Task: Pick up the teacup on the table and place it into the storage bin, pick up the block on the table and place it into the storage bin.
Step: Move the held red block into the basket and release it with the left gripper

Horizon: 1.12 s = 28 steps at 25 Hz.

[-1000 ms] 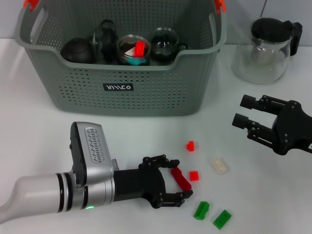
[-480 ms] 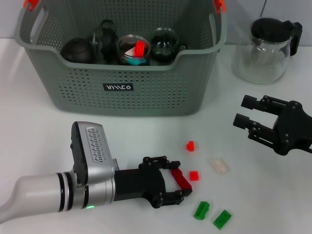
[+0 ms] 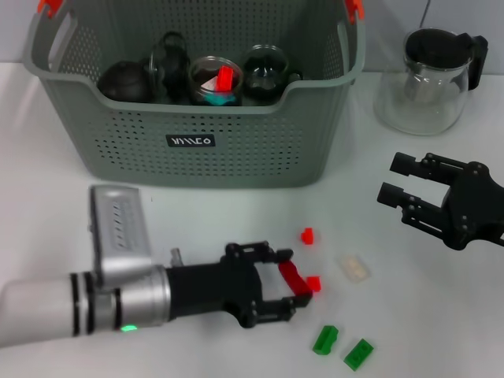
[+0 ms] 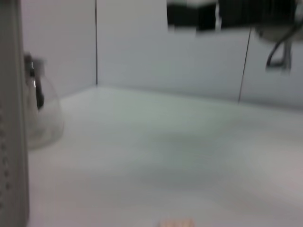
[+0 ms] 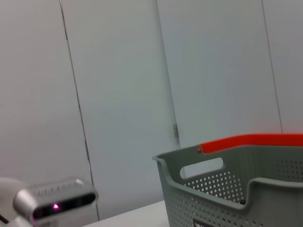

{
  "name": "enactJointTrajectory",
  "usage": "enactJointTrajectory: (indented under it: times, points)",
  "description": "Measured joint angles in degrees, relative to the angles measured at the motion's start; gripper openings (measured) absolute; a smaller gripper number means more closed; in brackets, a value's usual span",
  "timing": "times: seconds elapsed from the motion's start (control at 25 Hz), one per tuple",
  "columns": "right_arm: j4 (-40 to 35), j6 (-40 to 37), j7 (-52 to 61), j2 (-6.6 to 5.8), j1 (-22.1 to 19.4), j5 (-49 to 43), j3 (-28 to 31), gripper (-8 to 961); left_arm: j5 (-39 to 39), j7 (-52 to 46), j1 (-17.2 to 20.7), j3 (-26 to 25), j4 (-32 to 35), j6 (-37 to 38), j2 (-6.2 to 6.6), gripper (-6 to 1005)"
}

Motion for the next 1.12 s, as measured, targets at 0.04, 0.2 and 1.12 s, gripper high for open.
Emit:
enactJointTrajectory:
  times: [0.04,0.2,1.12]
  points:
    - [0.0,0.0,0.0,0.0,0.0,0.0,0.0,548,0.01,-1.66,0.83,-0.01,1.86,1.18,0.02,678]
    - [0.0,0.0,0.0,0.0,-0.07,0.0,0.0,548,0.0,-9.91,5.39,-0.02,11.14,6.2,0.23,678]
    - [0.0,0.01,0.09,0.18,0.29,-0.11,-0.09,548,-0.12,-40.18,1.3,-22.78,25.0,33.49,6.63,693]
